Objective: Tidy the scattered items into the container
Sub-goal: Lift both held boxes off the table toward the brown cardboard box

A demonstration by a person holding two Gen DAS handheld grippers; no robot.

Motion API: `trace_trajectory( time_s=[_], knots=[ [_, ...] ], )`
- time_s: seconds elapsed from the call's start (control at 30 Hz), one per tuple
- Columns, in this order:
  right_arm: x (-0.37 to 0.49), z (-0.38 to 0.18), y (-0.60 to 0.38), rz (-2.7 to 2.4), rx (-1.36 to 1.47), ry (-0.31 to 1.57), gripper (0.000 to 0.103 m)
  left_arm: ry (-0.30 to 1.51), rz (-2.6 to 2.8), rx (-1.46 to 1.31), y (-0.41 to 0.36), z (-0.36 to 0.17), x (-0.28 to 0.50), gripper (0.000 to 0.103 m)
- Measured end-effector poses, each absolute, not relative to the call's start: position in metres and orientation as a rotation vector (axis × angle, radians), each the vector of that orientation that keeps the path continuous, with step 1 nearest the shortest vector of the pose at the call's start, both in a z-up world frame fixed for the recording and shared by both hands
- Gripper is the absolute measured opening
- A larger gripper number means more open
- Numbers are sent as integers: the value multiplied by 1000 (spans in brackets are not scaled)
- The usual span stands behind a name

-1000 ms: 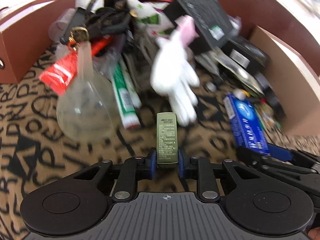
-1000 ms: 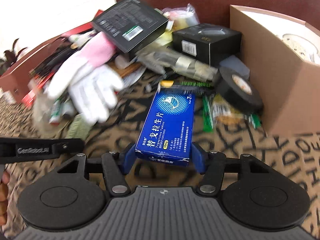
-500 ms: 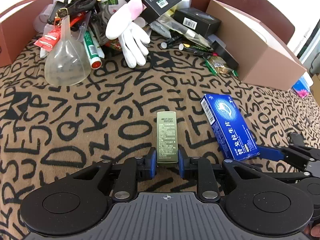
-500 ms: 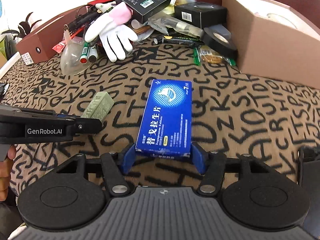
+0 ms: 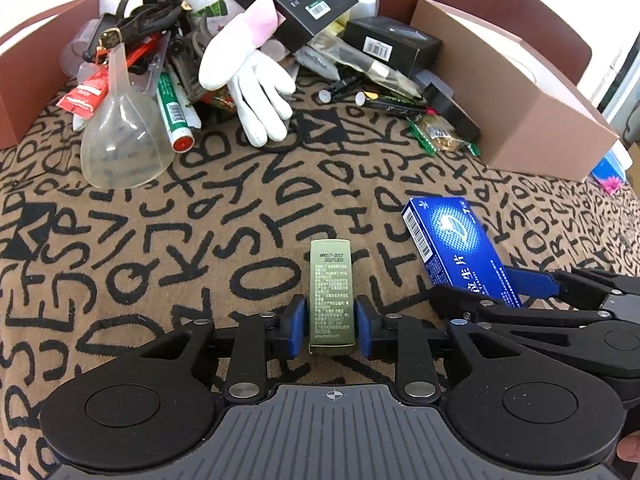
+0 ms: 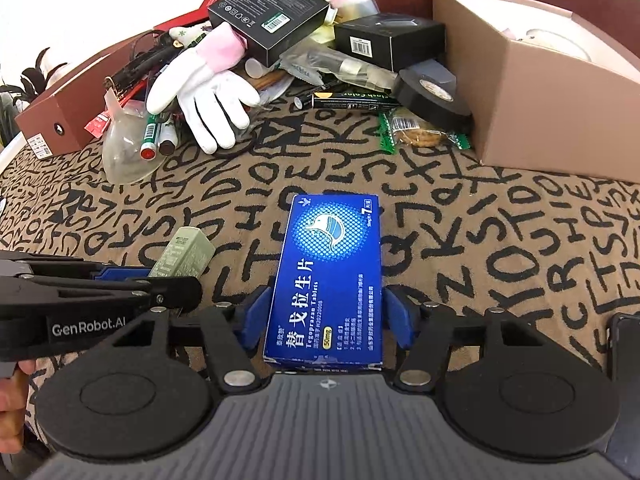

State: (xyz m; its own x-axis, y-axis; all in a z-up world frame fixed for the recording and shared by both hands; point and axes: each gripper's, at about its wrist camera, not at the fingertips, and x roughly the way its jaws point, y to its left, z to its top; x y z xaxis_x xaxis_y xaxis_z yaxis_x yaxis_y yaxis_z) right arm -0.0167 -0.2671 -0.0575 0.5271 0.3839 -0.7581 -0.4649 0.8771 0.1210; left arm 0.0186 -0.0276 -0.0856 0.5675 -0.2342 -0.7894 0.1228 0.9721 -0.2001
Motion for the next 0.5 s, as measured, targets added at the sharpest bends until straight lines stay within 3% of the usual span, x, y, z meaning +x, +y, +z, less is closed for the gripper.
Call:
trace_trajectory(
  time_s=[0.1, 0.13, 0.17, 0.37, 0.43, 0.5],
  knots=[
    [-14, -60, -264, 505, -122, 876, 63, 938, -204, -95, -33, -87, 22, 38],
    [-13, -60, -263, 511, -128, 876, 63, 940, -197, -84, -34, -86, 23, 24],
    [-12, -59, -263, 517, -124, 880, 62, 946, -192, -86, -35, -84, 24, 20],
    [1, -13, -282, 570, -10, 819, 62, 899, -247, -141, -32, -44, 36, 19],
    [7, 8, -288, 577, 6, 775, 62, 857, -269, -141, -37, -24, 39, 0],
    [14, 31, -294, 587, 21, 733, 62, 823, -301, -169, -41, -3, 44, 0]
  ],
)
